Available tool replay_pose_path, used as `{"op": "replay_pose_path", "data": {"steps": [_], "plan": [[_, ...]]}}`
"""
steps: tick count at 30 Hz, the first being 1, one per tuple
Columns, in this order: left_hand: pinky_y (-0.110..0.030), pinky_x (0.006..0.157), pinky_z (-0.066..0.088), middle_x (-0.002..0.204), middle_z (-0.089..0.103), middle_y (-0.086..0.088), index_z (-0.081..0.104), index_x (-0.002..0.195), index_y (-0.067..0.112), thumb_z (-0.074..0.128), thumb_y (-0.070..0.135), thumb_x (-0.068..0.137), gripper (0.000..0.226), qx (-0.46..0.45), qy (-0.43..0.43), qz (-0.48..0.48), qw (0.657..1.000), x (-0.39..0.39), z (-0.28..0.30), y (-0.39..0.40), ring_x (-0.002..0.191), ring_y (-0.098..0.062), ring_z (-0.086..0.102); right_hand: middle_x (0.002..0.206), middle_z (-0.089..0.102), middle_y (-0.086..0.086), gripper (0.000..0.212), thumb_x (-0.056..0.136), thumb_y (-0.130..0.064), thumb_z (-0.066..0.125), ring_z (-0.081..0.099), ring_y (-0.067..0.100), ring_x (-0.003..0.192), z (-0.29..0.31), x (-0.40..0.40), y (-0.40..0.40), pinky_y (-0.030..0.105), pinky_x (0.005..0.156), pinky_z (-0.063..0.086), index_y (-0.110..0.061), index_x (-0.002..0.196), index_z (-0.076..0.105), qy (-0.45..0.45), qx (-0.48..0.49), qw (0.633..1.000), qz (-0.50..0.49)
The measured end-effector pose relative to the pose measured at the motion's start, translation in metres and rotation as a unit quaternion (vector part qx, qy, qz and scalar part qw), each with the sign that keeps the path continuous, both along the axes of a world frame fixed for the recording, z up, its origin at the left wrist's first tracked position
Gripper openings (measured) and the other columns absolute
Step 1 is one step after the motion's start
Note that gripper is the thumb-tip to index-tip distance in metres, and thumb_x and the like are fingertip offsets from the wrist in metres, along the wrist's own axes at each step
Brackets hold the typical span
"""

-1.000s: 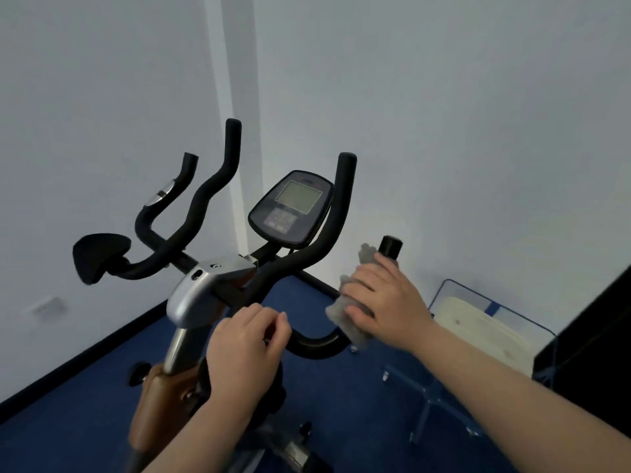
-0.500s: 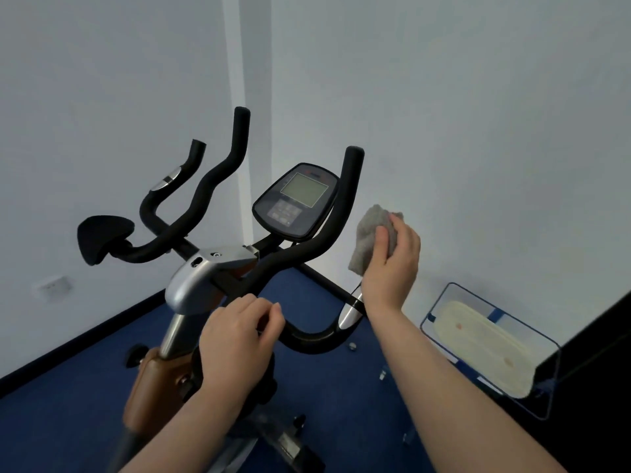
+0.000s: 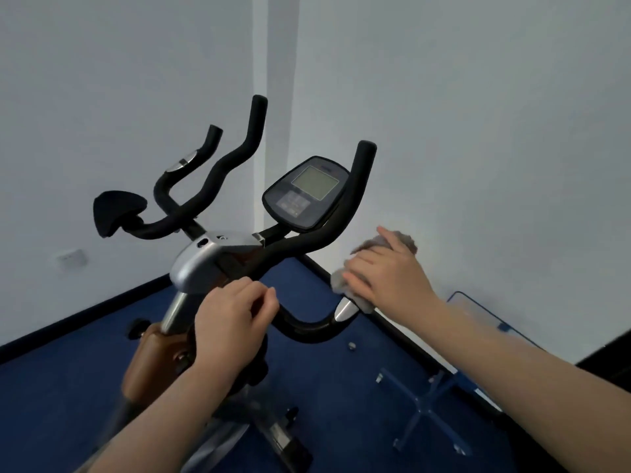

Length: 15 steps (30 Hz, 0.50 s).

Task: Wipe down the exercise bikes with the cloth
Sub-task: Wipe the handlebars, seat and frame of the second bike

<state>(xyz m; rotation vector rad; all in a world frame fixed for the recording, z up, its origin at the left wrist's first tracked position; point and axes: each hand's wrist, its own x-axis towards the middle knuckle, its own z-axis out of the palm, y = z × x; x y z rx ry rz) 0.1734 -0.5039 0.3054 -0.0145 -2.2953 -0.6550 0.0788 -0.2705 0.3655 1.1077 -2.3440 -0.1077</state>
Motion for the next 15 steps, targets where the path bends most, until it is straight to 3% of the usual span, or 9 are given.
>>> {"op": "replay_pose_path", "data": {"steps": [3,7,10,12,13,15], "plan": [[-0.036,0.052,0.041,0.06,0.052,0.007,0.061,0.064,0.016,0.046,0.033,0.092,0.037,-0.001,0.018,0.006,1.0,0.001,0.0,0.0,0.055,-0.015,0.05,0.082,0.068,-0.001,0.037,0.1,-0.036,0.04,0.064,0.021,0.084,-0.019,0.019,-0.023,0.041,0.097,0.043,-0.015,0.085,0.067,-0.104,0.035,0.993,0.053],[-0.041,0.055,0.041,0.062,0.053,0.003,0.061,0.063,0.012,0.049,0.027,0.091,0.034,0.008,0.037,0.033,0.999,0.003,-0.002,0.0,0.06,-0.018,0.047,0.091,0.066,-0.008,0.049,0.1,-0.052,0.021,0.058,0.014,0.1,-0.01,0.012,-0.009,0.032,0.106,0.033,-0.024,0.094,0.061,-0.122,0.087,0.989,0.005],[-0.035,0.062,0.04,0.07,0.055,0.001,0.064,0.067,0.012,0.052,0.027,0.091,0.031,0.019,0.055,0.099,0.993,0.009,-0.011,-0.006,0.067,-0.017,0.046,0.09,0.06,-0.008,0.049,0.1,-0.044,0.013,0.056,0.018,0.096,-0.021,0.032,-0.018,0.038,0.106,0.03,-0.023,0.091,0.056,-0.101,0.056,0.989,-0.087],[-0.028,0.067,0.036,0.075,0.055,0.002,0.066,0.071,0.013,0.053,0.028,0.091,0.028,0.043,0.058,0.129,0.989,0.012,-0.017,-0.009,0.073,-0.014,0.045,0.092,0.06,-0.001,0.056,0.094,-0.035,0.001,0.056,0.025,0.092,-0.034,0.045,-0.053,0.042,0.092,0.033,-0.019,0.098,0.055,-0.113,0.122,0.979,-0.114],[-0.025,0.068,0.034,0.078,0.055,0.002,0.066,0.074,0.014,0.054,0.028,0.091,0.025,0.054,0.055,0.138,0.987,0.012,-0.018,-0.01,0.075,-0.011,0.044,0.097,0.061,0.002,0.053,0.094,-0.029,0.005,0.058,0.028,0.091,-0.039,0.048,-0.071,0.041,0.081,0.033,-0.017,0.106,0.054,-0.135,0.147,0.974,-0.105],[-0.023,0.069,0.032,0.083,0.054,0.003,0.067,0.078,0.015,0.058,0.025,0.091,0.018,0.075,0.038,0.153,0.985,0.012,-0.02,-0.011,0.078,-0.008,0.043,0.109,0.061,0.006,0.03,0.096,-0.018,0.033,0.06,0.03,0.095,-0.035,0.042,-0.099,0.037,0.068,0.03,-0.012,0.12,0.049,-0.181,0.185,0.959,-0.119]]}}
